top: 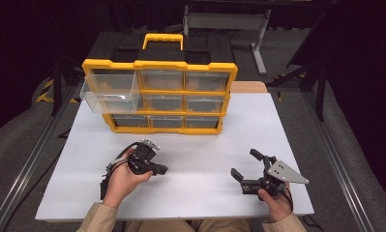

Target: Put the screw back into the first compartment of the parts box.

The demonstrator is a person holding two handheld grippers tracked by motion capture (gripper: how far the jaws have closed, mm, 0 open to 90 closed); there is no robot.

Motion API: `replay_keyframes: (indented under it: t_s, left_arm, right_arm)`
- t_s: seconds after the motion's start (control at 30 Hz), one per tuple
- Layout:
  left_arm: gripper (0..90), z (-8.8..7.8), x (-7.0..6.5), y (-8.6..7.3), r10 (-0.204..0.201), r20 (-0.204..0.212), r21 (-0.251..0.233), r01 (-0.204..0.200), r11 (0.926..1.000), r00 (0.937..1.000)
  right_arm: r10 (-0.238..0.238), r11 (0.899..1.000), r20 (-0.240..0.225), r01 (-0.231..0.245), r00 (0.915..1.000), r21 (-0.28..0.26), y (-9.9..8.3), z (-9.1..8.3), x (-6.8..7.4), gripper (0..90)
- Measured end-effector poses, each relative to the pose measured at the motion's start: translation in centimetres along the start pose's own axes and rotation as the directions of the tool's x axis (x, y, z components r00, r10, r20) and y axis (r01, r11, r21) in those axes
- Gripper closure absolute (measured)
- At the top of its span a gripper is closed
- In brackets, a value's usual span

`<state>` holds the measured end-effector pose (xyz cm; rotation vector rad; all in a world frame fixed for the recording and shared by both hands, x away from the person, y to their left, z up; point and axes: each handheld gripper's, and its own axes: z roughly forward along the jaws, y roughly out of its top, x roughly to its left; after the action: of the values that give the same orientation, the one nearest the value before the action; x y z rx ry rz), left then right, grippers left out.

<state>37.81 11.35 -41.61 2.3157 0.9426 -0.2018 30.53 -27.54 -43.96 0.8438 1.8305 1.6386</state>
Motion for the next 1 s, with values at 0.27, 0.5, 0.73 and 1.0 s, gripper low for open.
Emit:
replay_keyframes:
  t_s: [0.27, 0.5, 0.73, 1.0]
  left_arm:
    - [88.0, -3.8, -2.0, 2.6, 0.07, 0.024, 0.059, -0.071, 0.9957, 0.9973]
    - [88.0, -7.0, -3.5, 4.7, 0.104, 0.008, 0.08, -0.104, 0.9913, 0.9945]
    - [88.0, -9.5, -5.4, 6.6, 0.136, 0.006, 0.106, -0.136, 0.9851, 0.9907]
    - [88.0, -13.0, -7.1, 8.8, 0.168, -0.01, 0.126, -0.166, 0.9781, 0.9857]
  right_arm:
    - [-0.001, 1.0, -0.001, 0.001, 1.0, 0.002, 0.0, 0.0, 0.0, 2.7]
    - [0.0, 1.0, -0.002, 0.0, 1.0, -0.001, 0.0, 0.0, 0.0, 2.7]
    - [-0.003, 1.0, -0.003, 0.003, 1.0, 0.0, 0.0, 0.0, 0.0, 2.7]
    - [-0.007, 1.0, -0.004, 0.007, 1.0, 0.001, 0.1, 0.0, 0.0, 2.7]
